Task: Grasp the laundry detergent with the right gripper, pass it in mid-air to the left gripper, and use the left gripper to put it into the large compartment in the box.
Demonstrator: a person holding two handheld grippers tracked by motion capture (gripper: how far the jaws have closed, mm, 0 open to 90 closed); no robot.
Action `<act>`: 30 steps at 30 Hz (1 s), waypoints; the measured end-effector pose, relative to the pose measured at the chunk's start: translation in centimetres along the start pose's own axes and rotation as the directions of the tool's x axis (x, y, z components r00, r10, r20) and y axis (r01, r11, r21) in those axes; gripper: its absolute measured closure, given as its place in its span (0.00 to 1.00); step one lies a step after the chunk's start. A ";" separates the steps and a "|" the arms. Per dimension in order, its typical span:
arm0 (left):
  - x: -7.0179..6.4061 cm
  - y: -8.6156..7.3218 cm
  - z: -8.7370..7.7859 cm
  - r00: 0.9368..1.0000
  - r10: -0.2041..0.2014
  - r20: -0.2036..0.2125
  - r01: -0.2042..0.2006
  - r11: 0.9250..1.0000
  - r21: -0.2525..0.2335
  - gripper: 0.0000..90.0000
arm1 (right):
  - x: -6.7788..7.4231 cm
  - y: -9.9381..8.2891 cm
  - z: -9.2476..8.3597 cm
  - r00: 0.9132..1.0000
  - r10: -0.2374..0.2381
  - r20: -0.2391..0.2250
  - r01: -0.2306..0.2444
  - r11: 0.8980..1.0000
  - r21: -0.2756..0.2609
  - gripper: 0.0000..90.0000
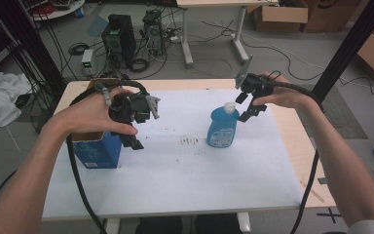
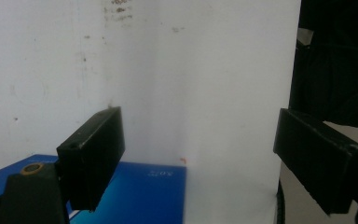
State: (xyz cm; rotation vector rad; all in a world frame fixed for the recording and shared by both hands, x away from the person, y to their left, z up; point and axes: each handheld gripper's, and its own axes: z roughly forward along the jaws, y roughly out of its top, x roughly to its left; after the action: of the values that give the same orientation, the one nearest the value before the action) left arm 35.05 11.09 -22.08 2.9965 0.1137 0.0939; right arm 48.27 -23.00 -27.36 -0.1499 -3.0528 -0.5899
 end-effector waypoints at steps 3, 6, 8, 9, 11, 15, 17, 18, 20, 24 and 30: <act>0.0 0.0 0.1 1.000 0.002 0.003 -0.002 1.000 0.001 0.19 | 0.1 -0.3 0.5 1.000 0.002 -0.005 -0.002 1.000 -0.028 0.19; 0.0 0.1 0.1 1.000 0.003 0.004 -0.003 1.000 0.000 0.19 | 0.2 -0.7 1.3 1.000 0.002 -0.008 -0.002 0.999 -0.051 0.19; 0.0 0.1 0.1 1.000 0.004 0.004 -0.004 1.000 -0.001 0.19 | 0.2 -0.8 1.5 1.000 0.006 -0.012 -0.007 0.998 -0.061 0.19; 0.0 0.1 0.1 1.000 0.004 0.005 -0.004 1.000 -0.001 0.19 | 0.2 -1.0 1.8 1.000 0.015 -0.022 -0.017 0.997 -0.081 0.19; 0.1 0.1 0.2 1.000 0.004 0.006 -0.004 1.000 0.000 0.19 | 0.2 -1.2 2.2 0.999 0.021 -0.030 -0.024 0.994 -0.109 0.19; 0.1 0.0 0.2 1.000 0.001 0.001 -0.001 1.000 -0.004 0.19 | 0.3 -1.4 2.7 0.999 0.028 -0.037 -0.032 0.992 -0.123 0.19; 0.1 0.0 0.3 1.000 0.001 0.000 -0.001 1.000 -0.007 0.19 | 0.3 -1.5 3.0 0.999 0.026 -0.040 -0.032 0.988 -0.148 0.20; 0.1 0.0 0.3 1.000 0.002 0.000 -0.002 1.000 -0.005 0.19 | 0.4 -1.6 3.1 0.999 0.028 -0.043 -0.034 0.987 -0.160 0.20; 0.1 0.0 0.3 1.000 0.003 -0.001 -0.003 1.000 -0.004 0.19 | 0.4 -1.7 3.4 0.998 0.038 -0.049 -0.047 0.982 -0.181 0.20; 0.1 0.0 0.2 1.000 0.003 -0.001 -0.003 1.000 -0.007 0.19 | 0.5 -2.0 3.9 0.997 0.046 -0.056 -0.057 0.975 -0.215 0.20; 0.2 -0.1 0.3 1.000 -0.002 -0.008 0.002 1.000 -0.004 0.19 | 0.4 -2.5 4.9 0.997 0.066 -0.049 -0.076 0.966 -0.246 0.20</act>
State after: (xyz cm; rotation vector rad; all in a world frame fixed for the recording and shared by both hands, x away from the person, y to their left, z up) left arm 35.21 11.15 -22.33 2.9920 0.1167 0.1052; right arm 47.54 -23.48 -32.83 -0.2489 -2.9093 -0.9549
